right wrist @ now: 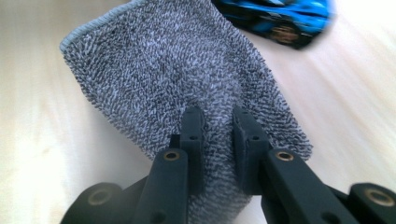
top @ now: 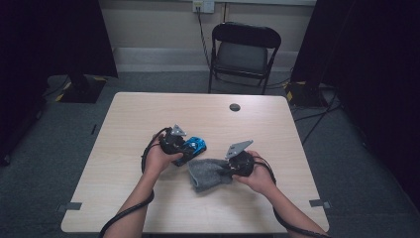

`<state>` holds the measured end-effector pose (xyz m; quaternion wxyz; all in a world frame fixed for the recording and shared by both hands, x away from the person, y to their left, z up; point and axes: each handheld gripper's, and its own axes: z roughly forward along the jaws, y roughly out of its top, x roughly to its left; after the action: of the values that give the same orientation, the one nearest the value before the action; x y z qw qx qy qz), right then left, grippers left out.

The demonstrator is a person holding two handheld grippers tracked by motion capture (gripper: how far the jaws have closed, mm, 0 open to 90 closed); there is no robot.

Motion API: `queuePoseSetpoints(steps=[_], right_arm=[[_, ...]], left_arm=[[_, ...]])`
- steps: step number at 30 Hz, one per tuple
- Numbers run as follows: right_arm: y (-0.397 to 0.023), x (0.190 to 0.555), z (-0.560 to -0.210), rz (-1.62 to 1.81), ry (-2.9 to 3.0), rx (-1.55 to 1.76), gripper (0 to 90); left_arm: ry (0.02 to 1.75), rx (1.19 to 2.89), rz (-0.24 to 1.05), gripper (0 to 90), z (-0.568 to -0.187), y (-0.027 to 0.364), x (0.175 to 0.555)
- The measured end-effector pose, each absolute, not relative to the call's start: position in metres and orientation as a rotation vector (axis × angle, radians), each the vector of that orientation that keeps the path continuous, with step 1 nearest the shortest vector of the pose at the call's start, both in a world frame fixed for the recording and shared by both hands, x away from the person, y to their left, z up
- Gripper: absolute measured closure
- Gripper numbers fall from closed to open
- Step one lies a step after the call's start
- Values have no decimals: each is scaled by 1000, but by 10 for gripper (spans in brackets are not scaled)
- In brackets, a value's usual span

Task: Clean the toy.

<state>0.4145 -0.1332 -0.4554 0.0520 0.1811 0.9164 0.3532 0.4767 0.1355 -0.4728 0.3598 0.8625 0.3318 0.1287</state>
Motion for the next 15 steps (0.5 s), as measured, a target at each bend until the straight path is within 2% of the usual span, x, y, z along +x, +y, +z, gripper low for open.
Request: queuePoseSetpoints(steps=[9,15], right_arm=[[-95,414,-458,1049,2861,395,747],[-76,429,-460,968,2862,385,686]], left_arm=[[847,2219,348,417,-473,136,475],[842,2218,361,419,-474,135,473]])
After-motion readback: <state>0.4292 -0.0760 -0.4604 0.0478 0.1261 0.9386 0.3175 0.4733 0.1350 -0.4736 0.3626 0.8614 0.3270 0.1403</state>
